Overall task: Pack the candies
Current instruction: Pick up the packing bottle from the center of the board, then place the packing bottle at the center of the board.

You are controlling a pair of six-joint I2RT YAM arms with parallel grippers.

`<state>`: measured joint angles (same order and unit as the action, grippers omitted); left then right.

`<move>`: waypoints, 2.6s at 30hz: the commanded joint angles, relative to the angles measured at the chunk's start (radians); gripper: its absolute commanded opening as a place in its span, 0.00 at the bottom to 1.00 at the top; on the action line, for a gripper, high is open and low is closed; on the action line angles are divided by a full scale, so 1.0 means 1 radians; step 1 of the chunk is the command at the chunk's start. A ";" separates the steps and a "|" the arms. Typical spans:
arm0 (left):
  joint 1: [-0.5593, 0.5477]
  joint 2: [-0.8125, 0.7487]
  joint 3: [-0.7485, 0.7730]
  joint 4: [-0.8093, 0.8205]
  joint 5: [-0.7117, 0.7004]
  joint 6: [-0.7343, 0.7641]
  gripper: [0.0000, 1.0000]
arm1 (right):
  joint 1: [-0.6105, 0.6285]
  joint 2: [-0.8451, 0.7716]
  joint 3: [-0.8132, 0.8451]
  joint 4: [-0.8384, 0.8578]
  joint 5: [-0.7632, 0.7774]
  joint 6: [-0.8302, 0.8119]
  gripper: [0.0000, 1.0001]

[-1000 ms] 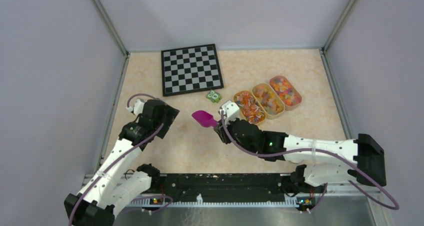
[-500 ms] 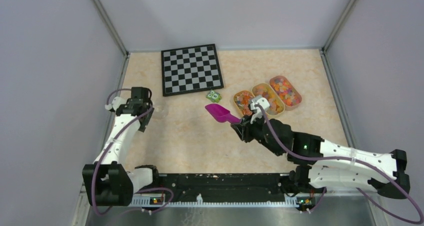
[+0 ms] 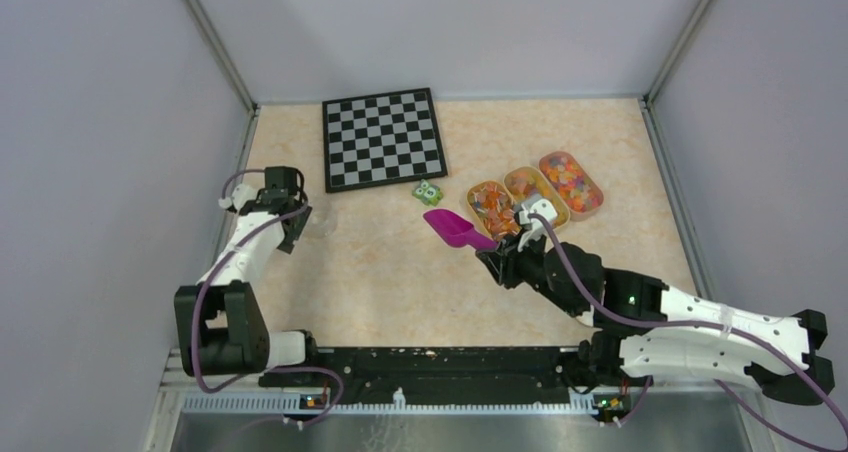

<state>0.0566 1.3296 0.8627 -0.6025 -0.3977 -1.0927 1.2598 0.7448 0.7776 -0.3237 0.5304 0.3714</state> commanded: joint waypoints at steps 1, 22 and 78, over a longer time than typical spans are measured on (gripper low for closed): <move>0.008 0.093 0.079 0.012 0.035 0.036 0.69 | -0.006 -0.035 -0.009 0.014 0.023 0.010 0.00; -0.298 0.045 0.142 -0.016 0.410 0.431 0.00 | -0.006 0.012 0.070 -0.190 0.261 -0.018 0.00; -0.531 0.260 0.450 0.189 0.694 0.618 0.53 | -0.518 0.207 0.286 -0.390 -0.162 -0.313 0.00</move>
<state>-0.4767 1.5303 1.2133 -0.5678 0.2092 -0.4526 0.7494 0.9943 1.0653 -0.7486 0.3752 0.1467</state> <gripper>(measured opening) 0.549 0.269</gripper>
